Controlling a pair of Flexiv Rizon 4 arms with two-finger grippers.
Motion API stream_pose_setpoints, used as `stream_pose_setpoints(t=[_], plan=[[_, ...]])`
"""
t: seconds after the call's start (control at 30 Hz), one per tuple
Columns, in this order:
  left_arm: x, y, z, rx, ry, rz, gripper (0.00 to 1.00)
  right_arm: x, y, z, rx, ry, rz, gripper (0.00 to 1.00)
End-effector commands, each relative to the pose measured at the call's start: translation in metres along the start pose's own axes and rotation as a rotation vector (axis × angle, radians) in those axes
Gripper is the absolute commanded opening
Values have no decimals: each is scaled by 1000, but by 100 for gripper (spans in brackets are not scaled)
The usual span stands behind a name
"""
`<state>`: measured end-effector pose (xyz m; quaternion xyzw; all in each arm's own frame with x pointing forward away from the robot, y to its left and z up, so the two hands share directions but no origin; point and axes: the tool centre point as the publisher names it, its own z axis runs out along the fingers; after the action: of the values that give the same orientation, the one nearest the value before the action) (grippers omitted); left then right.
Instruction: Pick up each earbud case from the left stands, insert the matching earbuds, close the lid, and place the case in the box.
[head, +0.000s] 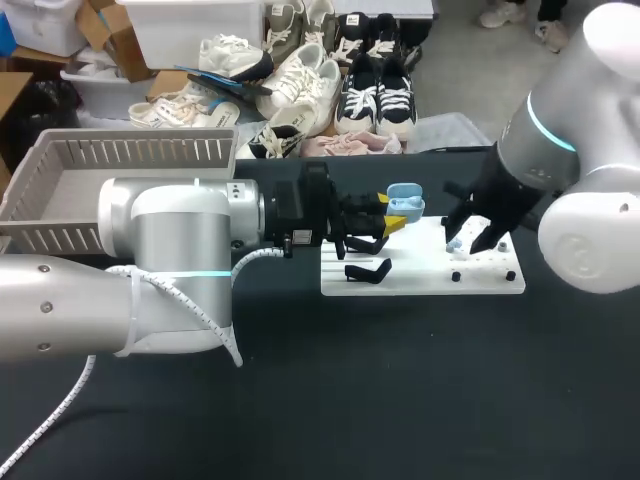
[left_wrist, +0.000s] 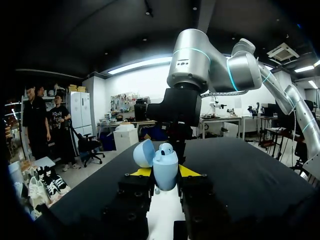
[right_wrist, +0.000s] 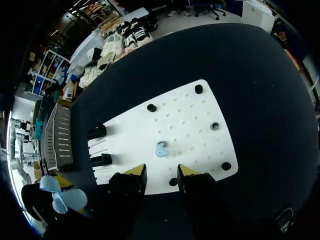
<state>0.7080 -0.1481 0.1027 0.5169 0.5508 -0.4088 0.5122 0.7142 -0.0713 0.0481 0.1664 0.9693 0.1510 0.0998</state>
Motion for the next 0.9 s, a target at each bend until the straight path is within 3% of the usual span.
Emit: stream_pose_setpoints(t=[0.03,0.9], plan=[[0,-1,-1,-4,-2,1,0,-3,3,5,5,12,14,38],[0,-1,-1,-4,-2,1,0,-10,1,16,-4,23,30,39]])
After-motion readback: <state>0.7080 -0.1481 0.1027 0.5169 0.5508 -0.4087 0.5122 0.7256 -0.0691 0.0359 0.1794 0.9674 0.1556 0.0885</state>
